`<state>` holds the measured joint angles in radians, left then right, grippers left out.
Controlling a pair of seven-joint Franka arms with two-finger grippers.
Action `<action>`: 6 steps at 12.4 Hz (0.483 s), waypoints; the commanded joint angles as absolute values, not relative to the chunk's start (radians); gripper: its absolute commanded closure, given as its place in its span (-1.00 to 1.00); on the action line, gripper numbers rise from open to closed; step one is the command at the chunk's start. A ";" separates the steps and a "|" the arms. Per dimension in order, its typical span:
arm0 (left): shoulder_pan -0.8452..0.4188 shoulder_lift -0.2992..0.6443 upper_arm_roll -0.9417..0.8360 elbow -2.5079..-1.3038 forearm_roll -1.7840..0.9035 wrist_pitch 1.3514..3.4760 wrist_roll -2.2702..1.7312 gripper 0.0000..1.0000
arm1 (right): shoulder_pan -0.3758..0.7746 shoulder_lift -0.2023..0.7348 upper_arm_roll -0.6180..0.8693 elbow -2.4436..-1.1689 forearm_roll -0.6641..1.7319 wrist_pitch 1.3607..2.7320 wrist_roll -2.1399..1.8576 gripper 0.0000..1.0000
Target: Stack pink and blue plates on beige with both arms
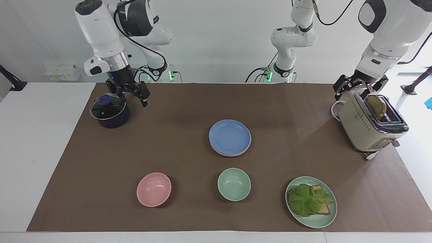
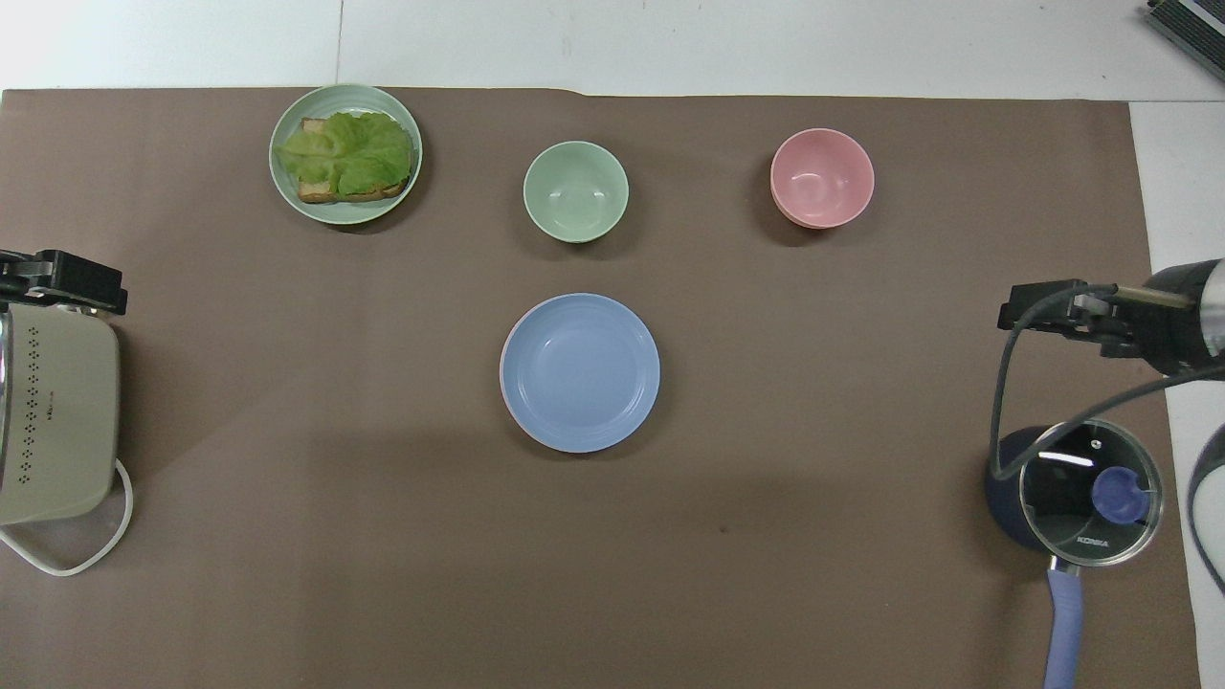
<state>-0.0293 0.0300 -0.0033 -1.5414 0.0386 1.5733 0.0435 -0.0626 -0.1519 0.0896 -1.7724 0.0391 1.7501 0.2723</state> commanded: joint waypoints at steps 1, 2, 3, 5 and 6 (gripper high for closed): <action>-0.020 0.018 -0.011 -1.545 0.049 1.559 0.054 -1.00 | -0.058 -0.063 0.106 -1.599 -0.027 1.601 0.244 -1.00; -0.020 0.018 -0.011 -1.546 0.049 1.559 0.054 -1.00 | -0.058 -0.019 0.107 -1.522 -0.037 1.526 0.244 -1.00; -0.018 0.018 -0.011 -1.545 0.049 1.559 0.054 -1.00 | -0.055 0.023 0.113 -1.446 -0.055 1.467 0.242 -1.00; -0.020 0.018 -0.011 -1.545 0.049 1.559 0.054 -1.00 | -0.052 0.035 0.115 -1.419 -0.054 1.445 0.242 -1.00; -0.020 0.018 -0.011 -1.545 0.049 1.559 0.054 -1.00 | -0.054 0.037 0.118 -1.422 -0.052 1.450 0.241 -1.00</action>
